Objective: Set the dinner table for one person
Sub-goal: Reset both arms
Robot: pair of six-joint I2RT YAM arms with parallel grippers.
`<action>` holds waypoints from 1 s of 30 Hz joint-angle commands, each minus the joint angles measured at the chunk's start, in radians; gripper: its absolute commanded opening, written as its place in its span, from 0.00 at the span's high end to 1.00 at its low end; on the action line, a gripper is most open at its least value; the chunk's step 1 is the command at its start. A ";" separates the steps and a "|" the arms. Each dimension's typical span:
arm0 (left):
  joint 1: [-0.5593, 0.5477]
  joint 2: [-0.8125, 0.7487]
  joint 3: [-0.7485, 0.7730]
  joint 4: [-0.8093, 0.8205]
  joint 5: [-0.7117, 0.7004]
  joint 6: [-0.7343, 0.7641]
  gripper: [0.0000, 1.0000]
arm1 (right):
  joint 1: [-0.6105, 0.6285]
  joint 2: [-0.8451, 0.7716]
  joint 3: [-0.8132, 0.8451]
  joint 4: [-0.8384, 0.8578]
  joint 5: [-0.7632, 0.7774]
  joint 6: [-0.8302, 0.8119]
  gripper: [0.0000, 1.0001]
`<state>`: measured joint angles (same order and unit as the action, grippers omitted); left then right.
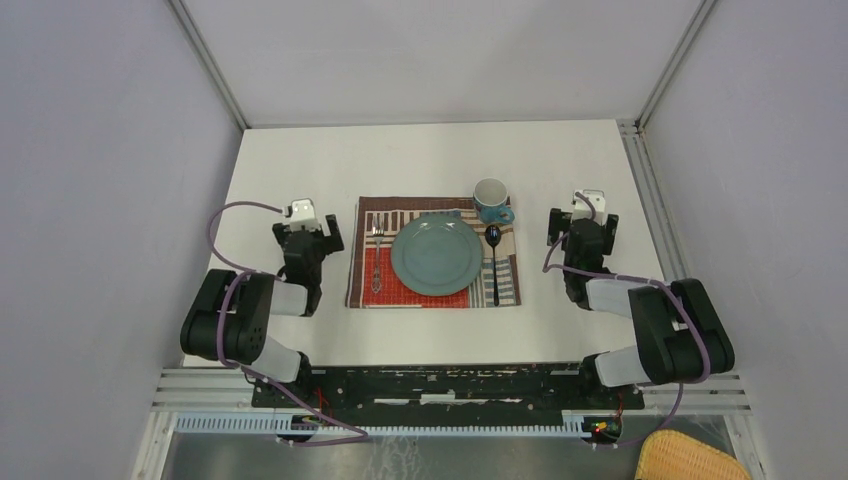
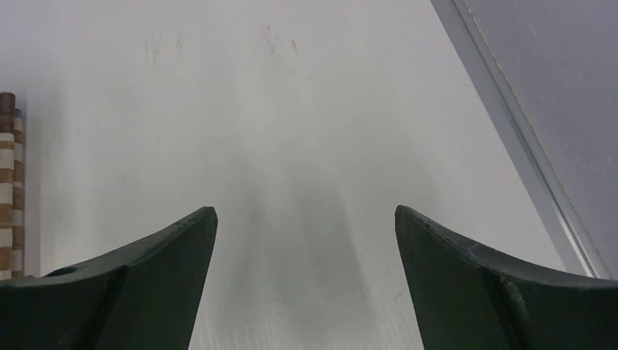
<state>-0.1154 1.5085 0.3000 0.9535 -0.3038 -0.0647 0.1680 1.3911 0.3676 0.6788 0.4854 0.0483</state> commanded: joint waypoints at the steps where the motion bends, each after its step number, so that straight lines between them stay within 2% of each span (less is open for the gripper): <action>1: 0.028 -0.007 -0.043 0.176 0.066 0.050 0.00 | -0.004 0.072 0.018 0.141 -0.068 -0.039 0.02; 3: 0.032 0.034 -0.097 0.322 0.092 0.058 0.00 | -0.010 0.088 0.049 0.093 -0.091 -0.039 0.02; 5: 0.034 0.008 -0.080 0.235 0.091 0.057 0.00 | -0.023 0.089 0.052 0.086 -0.117 -0.035 0.02; 11: 0.046 0.023 -0.067 0.241 0.109 0.052 0.00 | -0.077 0.096 0.064 0.064 -0.199 0.002 0.02; 16: 0.045 0.020 -0.068 0.238 0.108 0.052 0.00 | -0.077 0.126 -0.017 0.243 -0.084 0.044 0.02; 22: 0.046 0.019 -0.071 0.241 0.107 0.052 0.00 | -0.077 0.115 -0.012 0.213 -0.085 0.044 0.02; 25: 0.045 0.019 -0.071 0.241 0.107 0.052 0.00 | -0.078 0.127 0.005 0.193 -0.247 -0.018 0.02; 30: 0.046 0.019 -0.070 0.241 0.108 0.052 0.00 | -0.103 0.127 0.011 0.179 -0.321 -0.020 0.02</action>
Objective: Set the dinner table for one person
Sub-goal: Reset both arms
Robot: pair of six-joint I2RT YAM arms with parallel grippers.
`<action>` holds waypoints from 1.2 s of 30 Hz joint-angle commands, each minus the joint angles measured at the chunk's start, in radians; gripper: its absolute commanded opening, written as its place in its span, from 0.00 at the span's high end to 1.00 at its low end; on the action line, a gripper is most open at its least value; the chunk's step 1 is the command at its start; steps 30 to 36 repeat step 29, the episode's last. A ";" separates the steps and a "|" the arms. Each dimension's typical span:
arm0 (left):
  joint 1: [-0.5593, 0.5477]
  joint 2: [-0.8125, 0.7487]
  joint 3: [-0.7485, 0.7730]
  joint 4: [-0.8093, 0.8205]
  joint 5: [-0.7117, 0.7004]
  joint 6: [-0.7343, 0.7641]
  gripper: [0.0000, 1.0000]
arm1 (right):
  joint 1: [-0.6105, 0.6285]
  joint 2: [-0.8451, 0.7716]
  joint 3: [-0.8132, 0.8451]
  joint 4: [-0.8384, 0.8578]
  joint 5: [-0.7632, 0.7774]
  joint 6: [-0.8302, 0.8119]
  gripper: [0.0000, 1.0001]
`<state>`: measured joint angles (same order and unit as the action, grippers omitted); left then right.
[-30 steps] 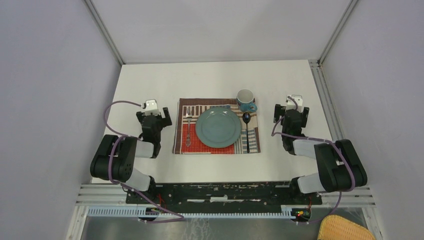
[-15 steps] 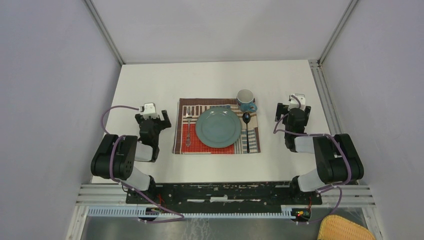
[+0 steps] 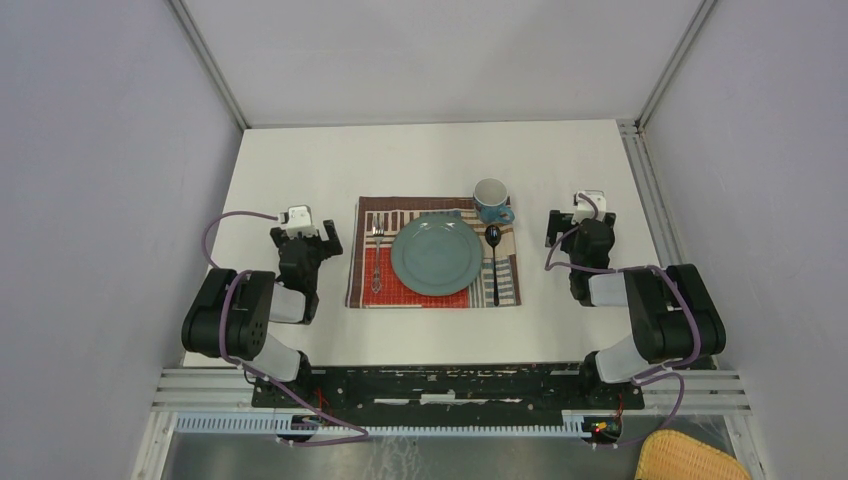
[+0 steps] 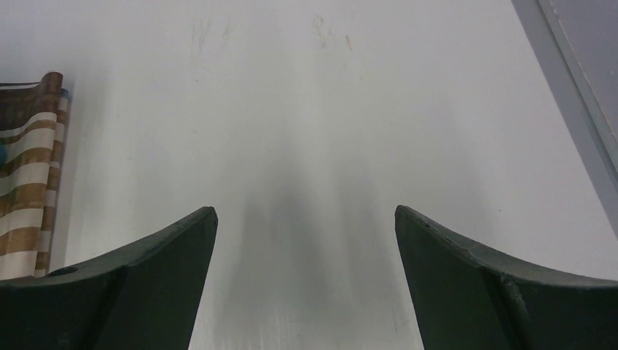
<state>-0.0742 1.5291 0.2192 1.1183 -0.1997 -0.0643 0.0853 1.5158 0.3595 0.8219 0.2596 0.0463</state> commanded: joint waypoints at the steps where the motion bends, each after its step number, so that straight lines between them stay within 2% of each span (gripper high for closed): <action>1: 0.004 0.000 0.011 0.077 0.004 0.052 0.00 | -0.028 0.003 0.020 0.034 -0.110 -0.014 0.02; 36: 0.004 0.000 0.011 0.077 0.002 0.052 0.00 | -0.036 0.002 0.021 0.033 -0.110 -0.007 0.02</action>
